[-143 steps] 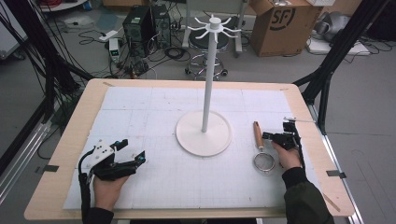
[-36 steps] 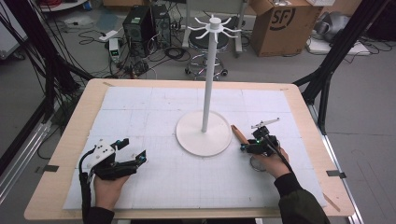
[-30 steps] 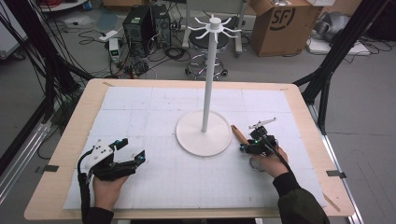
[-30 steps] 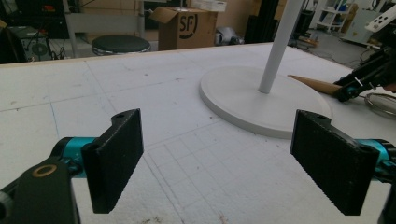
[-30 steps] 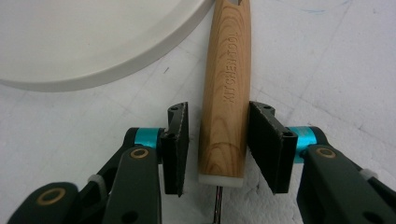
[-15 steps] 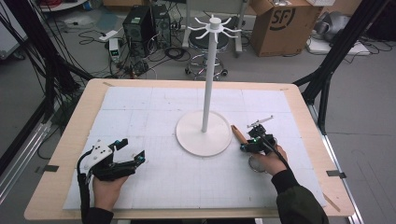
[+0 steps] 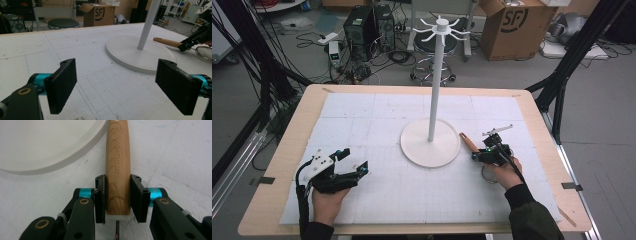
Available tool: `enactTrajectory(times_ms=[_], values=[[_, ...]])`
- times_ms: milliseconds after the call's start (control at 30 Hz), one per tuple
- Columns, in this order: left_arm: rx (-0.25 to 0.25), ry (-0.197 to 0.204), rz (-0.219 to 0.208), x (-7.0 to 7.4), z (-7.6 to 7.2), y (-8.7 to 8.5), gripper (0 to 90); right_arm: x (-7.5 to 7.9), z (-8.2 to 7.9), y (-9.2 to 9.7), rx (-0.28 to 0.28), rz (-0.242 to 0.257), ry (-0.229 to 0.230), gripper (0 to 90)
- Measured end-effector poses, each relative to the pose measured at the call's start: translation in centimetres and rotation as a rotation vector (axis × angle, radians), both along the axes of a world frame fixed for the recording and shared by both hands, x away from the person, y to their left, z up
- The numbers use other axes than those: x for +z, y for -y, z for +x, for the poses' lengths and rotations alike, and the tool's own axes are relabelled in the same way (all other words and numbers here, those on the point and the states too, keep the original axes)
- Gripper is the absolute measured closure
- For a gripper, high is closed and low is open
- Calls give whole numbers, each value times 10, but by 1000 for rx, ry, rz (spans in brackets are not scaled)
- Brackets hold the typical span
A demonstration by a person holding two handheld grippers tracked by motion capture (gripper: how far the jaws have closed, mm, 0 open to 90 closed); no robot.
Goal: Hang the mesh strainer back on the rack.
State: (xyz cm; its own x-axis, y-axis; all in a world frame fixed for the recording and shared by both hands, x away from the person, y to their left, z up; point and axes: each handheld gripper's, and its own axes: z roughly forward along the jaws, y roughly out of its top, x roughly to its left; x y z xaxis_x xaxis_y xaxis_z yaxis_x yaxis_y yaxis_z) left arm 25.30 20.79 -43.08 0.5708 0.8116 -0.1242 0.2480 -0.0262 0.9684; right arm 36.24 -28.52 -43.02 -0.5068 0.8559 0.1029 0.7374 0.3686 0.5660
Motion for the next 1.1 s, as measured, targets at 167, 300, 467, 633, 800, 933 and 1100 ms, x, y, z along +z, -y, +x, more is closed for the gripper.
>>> enactTrajectory(times_ms=[167, 300, 467, 633, 800, 933, 1100], values=[[0, -1, 0, 0, 0, -1, 181, 11, -5, 12, -26, 76, 43, 688], [1, 0, -4, 0, 0, -1, 182, 19, -8, 20, -39, 146, 86, 687], [-1, 1, -2, 0, 0, 0, 182, 32, -14, 26, -57, 275, 167, 687], [-4, -1, 2, 0, 0, 1, 182, 43, -20, 30, -57, 390, 258, 687], [-3, -1, 2, 0, 0, 1, 182, 58, -28, 30, -16, 498, 386, 687], [-1, 0, 1, 0, 0, 1, 182, 72, -33, 28, 9, 557, 469, 687], [-5, 0, -1, 0, -1, 1, 181, 89, -39, 22, 34, 633, 550, 686]])
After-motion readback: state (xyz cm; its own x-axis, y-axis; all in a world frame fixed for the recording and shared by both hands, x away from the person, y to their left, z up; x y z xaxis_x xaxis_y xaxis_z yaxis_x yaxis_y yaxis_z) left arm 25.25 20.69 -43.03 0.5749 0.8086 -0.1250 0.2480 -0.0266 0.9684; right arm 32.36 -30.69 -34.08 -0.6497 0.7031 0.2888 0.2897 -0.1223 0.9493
